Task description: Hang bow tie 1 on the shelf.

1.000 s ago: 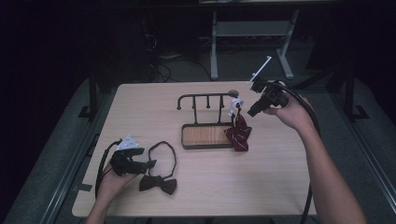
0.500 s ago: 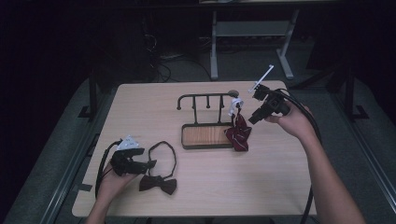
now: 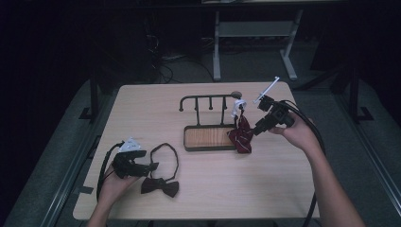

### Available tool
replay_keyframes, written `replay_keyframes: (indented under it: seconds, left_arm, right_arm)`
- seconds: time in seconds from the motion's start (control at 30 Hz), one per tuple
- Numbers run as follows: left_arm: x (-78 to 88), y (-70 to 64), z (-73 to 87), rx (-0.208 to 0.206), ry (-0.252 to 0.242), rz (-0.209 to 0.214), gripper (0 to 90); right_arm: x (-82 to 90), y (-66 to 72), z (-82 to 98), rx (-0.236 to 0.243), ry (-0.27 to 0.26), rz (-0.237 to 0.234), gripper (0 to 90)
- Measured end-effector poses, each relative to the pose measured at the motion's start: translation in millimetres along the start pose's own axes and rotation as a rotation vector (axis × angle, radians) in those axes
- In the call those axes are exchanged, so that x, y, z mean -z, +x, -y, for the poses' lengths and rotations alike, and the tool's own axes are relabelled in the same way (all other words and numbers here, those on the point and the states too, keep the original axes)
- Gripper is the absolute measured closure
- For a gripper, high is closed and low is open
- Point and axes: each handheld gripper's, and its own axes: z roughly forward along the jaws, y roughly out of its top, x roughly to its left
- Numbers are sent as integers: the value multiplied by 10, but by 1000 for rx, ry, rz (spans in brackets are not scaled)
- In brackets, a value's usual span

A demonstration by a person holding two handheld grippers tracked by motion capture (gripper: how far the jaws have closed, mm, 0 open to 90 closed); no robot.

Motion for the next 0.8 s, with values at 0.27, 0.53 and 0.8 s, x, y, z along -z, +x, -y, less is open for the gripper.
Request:
replay_keyframes:
  seconds: [0.27, 0.53, 0.8]
  left_arm:
    - [-11, -7, 1, 2, -1, 1, 250]
    - [-12, -6, 3, 3, -2, 1, 250]
    - [-17, -3, 3, -1, 9, 1, 250]
  right_arm:
    - [-83, 26, 78, 6, 5, -11, 572]
    - [-138, 59, 186, -1, -3, -21, 558]
    - [-215, 82, 304, 5, 6, -30, 544]
